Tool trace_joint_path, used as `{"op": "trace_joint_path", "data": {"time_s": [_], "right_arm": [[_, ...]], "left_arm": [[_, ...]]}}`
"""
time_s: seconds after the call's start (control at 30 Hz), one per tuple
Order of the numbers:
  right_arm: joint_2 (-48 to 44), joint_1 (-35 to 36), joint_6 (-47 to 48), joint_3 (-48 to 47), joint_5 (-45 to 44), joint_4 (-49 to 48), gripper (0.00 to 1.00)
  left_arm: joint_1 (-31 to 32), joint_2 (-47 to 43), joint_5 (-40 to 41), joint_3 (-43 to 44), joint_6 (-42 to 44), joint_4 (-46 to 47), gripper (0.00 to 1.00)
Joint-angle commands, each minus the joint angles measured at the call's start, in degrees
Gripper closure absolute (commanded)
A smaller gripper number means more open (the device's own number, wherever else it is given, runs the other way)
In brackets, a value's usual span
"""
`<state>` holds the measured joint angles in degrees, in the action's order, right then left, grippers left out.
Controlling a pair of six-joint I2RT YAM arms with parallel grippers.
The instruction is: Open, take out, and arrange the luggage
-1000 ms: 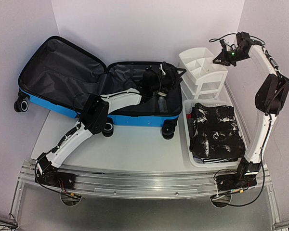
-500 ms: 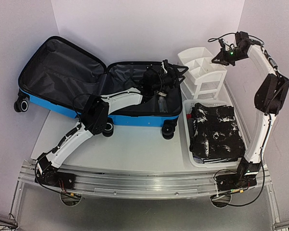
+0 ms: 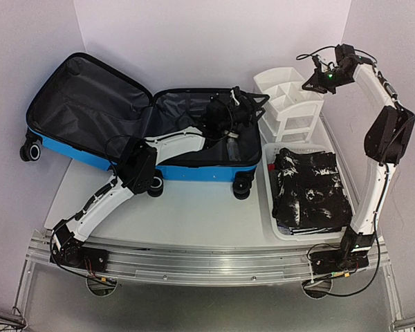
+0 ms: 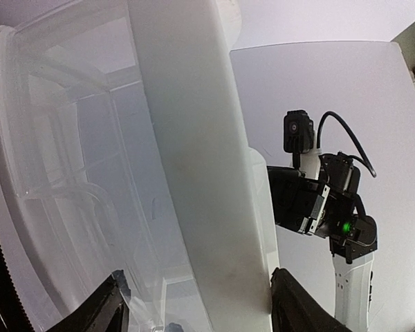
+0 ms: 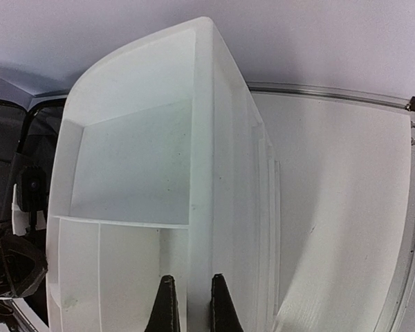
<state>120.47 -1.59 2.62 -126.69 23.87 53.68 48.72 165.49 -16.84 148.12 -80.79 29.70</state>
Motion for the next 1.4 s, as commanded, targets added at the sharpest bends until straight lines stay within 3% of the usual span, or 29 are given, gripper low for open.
{"op": "trace_joint_path", "data": {"time_s": [0.0,0.23,0.67,0.87,1.0,1.23,1.37], "right_arm": [[4.8,6.8,1.5,1.9,11.3,4.2,1.0],[6.9,4.0,-1.7,-0.8,3.5,4.2,1.0],[7.3,-0.8,-4.3,-2.0,-2.3,4.5,1.0],[8.1,-0.9,-4.1,-4.5,-5.0,5.0,1.0],[8.9,-1.0,-3.7,-6.6,-10.6,6.4,1.0],[10.6,-2.6,-3.1,-9.6,-21.0,8.9,1.0],[10.6,-3.1,1.3,-11.1,-19.5,9.0,0.97]], "left_arm": [[-1.0,-1.9,-5.4,-0.1,-0.3,14.4,0.52],[-3.0,-4.7,-10.1,-3.0,-0.8,16.3,0.82],[-4.5,-8.1,-12.9,-10.2,-0.7,14.8,0.9],[-5.0,-9.8,-14.3,-10.9,2.1,12.2,0.89],[-5.8,-11.8,-15.9,-11.2,6.6,6.8,0.8],[-8.3,-17.4,-19.0,-15.4,22.3,-7.7,0.6],[-9.2,-20.7,-20.5,-18.3,28.7,-12.2,0.56]]}}
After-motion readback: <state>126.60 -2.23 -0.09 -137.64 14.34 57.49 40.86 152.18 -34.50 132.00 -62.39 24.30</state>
